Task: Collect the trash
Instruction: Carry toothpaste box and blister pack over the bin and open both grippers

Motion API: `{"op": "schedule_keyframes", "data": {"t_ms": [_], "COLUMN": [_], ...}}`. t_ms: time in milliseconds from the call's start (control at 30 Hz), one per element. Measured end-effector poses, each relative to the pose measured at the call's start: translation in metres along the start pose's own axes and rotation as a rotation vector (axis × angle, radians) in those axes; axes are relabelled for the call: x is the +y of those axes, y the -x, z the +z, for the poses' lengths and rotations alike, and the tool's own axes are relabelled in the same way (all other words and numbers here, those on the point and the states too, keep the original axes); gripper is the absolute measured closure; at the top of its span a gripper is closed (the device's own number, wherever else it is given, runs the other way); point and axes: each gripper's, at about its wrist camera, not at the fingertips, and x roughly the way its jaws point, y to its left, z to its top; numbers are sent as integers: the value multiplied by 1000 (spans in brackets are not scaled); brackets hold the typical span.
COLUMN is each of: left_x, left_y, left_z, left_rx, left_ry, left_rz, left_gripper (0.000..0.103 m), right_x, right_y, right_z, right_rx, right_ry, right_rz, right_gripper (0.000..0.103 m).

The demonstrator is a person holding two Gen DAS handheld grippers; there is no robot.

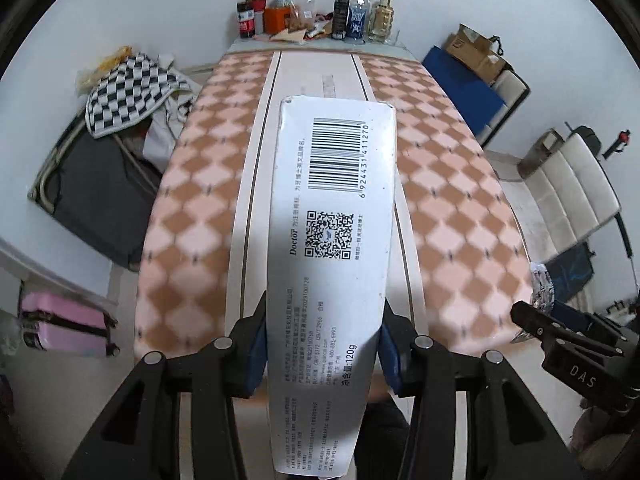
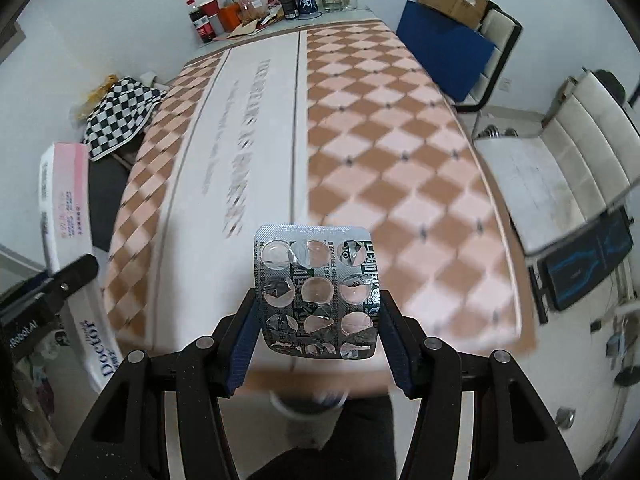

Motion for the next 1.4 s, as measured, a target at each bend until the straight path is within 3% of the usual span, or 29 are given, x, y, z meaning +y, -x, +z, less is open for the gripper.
{"op": "schedule_keyframes", "data": {"t_ms": [200,367,533,833,900,933,967,1033,1067,1100,1133,1233,1400], "left_x": [18,26,33,55,60,63,66,75,78,82,84,87,79], "left_y": [-9,-78,-192,-414,-446,-459,-465,-473,-473,-472,-467,-445,-386], "left_z": [-89,-158,-205,-261,-271,-274,-275,-280,-281,-283,-285,-286,-282], "left_rx": [140,327,458,647,670,671,665,653,645,636,627,582,488], "left_ry": [36,93,129,184,195,199,205,219,223,227,227,205,138], "left_rz": [-72,-129,-155,-159,-151,-138,-136,-125,-115,-100,-88,-19,100], "left_gripper": [60,60,59,57,51,38,24,15,15,15,15,15,15], "right_x": [12,1,-19,-63,-64,-64,-64,-61,-61,-60,-58,-55,-47], "right_y": [8,-37,-130,-359,-401,-423,-442,-468,-475,-483,-487,-480,-426], "right_z": [-113,-195,-257,-329,-336,-340,-342,-345,-345,-345,-343,-343,-331], "right_rx": [115,266,391,537,563,574,584,587,584,576,571,540,481], "right_ry": [-49,-71,-92,-152,-135,-126,-123,-106,-96,-92,-91,-78,-64], "right_rz": [48,50,41,75,84,95,111,138,143,158,169,166,116], "right_gripper": [45,45,45,45,44,44,44,43,30,10,4,3,3]}}
